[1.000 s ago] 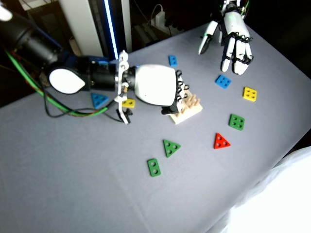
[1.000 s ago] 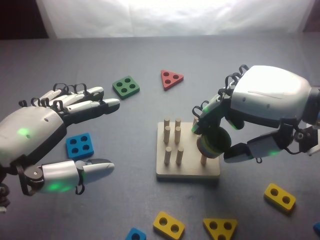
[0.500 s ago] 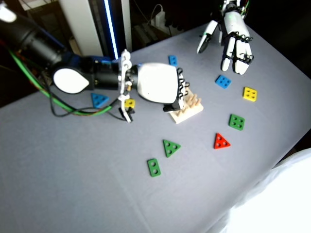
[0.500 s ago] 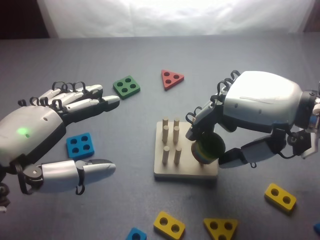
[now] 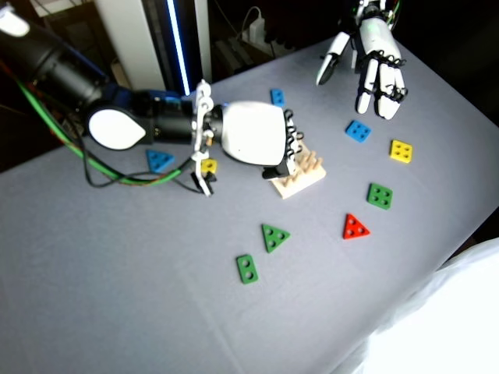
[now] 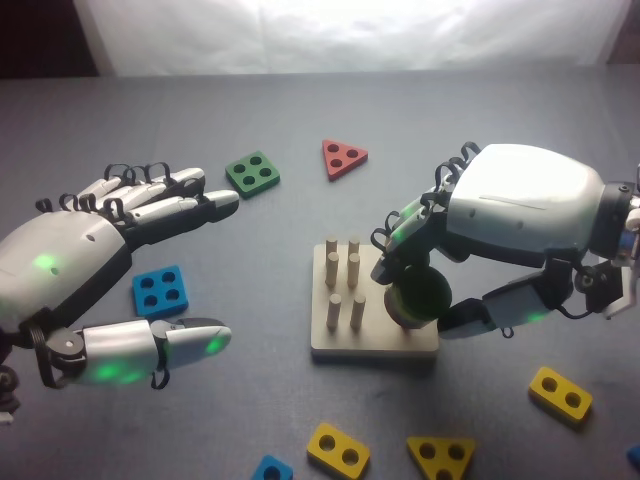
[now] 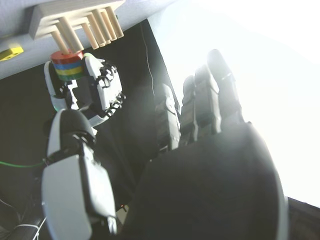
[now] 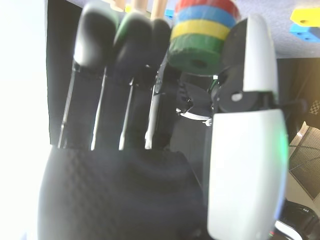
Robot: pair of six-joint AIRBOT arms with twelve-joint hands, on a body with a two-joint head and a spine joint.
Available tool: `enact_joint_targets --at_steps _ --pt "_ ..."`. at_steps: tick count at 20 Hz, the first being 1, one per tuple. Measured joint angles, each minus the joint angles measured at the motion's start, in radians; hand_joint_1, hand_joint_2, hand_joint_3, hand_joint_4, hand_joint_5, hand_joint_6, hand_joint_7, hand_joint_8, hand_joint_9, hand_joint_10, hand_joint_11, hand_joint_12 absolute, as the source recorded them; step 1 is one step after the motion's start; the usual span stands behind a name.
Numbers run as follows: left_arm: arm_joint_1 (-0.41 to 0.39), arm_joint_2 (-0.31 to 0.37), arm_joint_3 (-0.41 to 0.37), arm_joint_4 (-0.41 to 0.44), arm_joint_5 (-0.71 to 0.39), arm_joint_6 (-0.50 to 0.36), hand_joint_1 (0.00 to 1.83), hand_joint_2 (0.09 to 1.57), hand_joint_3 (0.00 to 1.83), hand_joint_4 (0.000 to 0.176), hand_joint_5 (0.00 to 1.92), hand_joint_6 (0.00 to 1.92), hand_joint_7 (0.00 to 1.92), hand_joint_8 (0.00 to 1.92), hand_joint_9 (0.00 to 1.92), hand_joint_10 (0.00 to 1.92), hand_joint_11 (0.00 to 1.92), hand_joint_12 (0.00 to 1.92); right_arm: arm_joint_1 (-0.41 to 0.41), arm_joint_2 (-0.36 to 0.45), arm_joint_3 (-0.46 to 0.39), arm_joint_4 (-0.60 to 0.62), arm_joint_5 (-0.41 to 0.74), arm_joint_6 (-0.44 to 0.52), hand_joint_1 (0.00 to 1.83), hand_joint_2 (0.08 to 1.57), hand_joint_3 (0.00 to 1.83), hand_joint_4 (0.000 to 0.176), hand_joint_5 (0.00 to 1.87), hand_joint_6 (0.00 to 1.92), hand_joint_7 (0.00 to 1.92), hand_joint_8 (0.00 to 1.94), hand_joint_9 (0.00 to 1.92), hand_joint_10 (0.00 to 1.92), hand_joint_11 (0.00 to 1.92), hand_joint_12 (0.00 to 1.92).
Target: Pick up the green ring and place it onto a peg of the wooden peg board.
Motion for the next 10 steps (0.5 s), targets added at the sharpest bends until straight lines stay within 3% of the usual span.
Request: enact_joint_targets --at_steps 1,2,3,4,5,6,7,8,9,10 --pt "0.0 0.0 0.0 0.0 0.0 -0.001 0.6 1.0 0.0 0.13 0.33 0.0 0.14 0.0 0.16 0.0 0.0 0.72 0.0 0.0 0.0 0.004 0.0 0.0 1.27 1.1 0.0 0.0 0.9 0.93 1.13 0.92 1.13 0.69 0.95 1.19" --pt "0.0 0.0 0.0 0.0 -0.001 -0.003 0.61 1.0 0.0 0.128 0.33 0.0 0.14 0.0 0.15 0.0 0.0 0.72 0.0 0.0 0.0 0.007 0.0 0.0 1.34 1.08 0.0 0.0 0.78 0.4 1.04 0.93 1.05 0.57 0.85 1.15" --pt "0.0 0.0 0.0 -0.001 -0.001 -0.003 0.61 1.0 0.0 0.133 0.33 0.0 0.13 0.0 0.15 0.0 0.0 0.74 0.0 0.0 0.0 0.01 0.0 0.0 1.24 1.02 0.0 0.0 0.76 0.14 0.89 0.48 0.99 0.5 0.73 1.17" --pt "0.0 0.0 0.0 -0.001 -0.001 -0.003 0.59 1.0 0.0 0.139 0.33 0.0 0.13 0.0 0.15 0.0 0.0 0.75 0.0 0.0 -0.001 0.015 0.0 0.0 1.17 1.0 0.0 0.0 0.68 0.03 0.86 0.26 0.91 0.45 0.57 1.21" --pt "0.0 0.0 0.0 -0.001 -0.002 -0.003 0.58 1.0 0.0 0.134 0.33 0.0 0.13 0.0 0.15 0.0 0.0 0.75 0.0 0.0 -0.003 0.023 0.0 -0.001 1.12 0.99 0.0 0.0 0.61 0.01 0.81 0.11 0.83 0.32 0.46 1.12" --pt "0.0 0.0 0.0 -0.002 -0.002 -0.003 0.58 1.0 0.0 0.133 0.33 0.0 0.13 0.0 0.14 0.0 0.0 0.74 0.0 0.0 -0.003 0.031 0.002 0.0 1.04 0.98 0.0 0.013 0.54 0.0 0.69 0.01 0.72 0.21 0.31 1.29" --pt "0.0 0.0 0.0 -0.003 -0.002 -0.003 0.58 1.0 0.0 0.133 0.33 0.0 0.13 0.0 0.14 0.0 0.0 0.74 0.0 0.0 -0.005 0.037 0.002 0.0 1.04 0.98 0.0 0.013 0.54 0.0 0.69 0.01 0.72 0.21 0.31 1.29" --pt "0.0 0.0 0.0 -0.005 -0.002 -0.003 0.6 1.0 0.0 0.122 0.34 0.0 0.13 0.0 0.15 0.0 0.0 0.77 -0.001 0.0 -0.005 0.04 0.003 0.0 1.0 1.0 0.0 0.019 0.51 0.0 0.61 0.0 0.62 0.11 0.19 1.26" --pt "0.003 0.0 0.0 -0.005 -0.005 -0.004 0.6 1.0 0.0 0.121 0.35 0.0 0.14 0.0 0.15 0.0 0.0 0.8 -0.003 0.002 -0.008 0.043 0.008 0.0 0.99 1.0 0.0 0.018 0.51 0.0 0.58 0.0 0.58 0.08 0.13 1.23" --pt "0.003 0.0 0.0 -0.006 -0.006 -0.004 0.6 1.0 0.0 0.124 0.35 0.0 0.13 0.0 0.15 0.0 0.0 0.81 -0.008 0.008 -0.012 0.049 0.011 0.0 0.99 1.0 0.0 0.003 0.49 0.0 0.57 0.0 0.56 0.07 0.1 1.22"
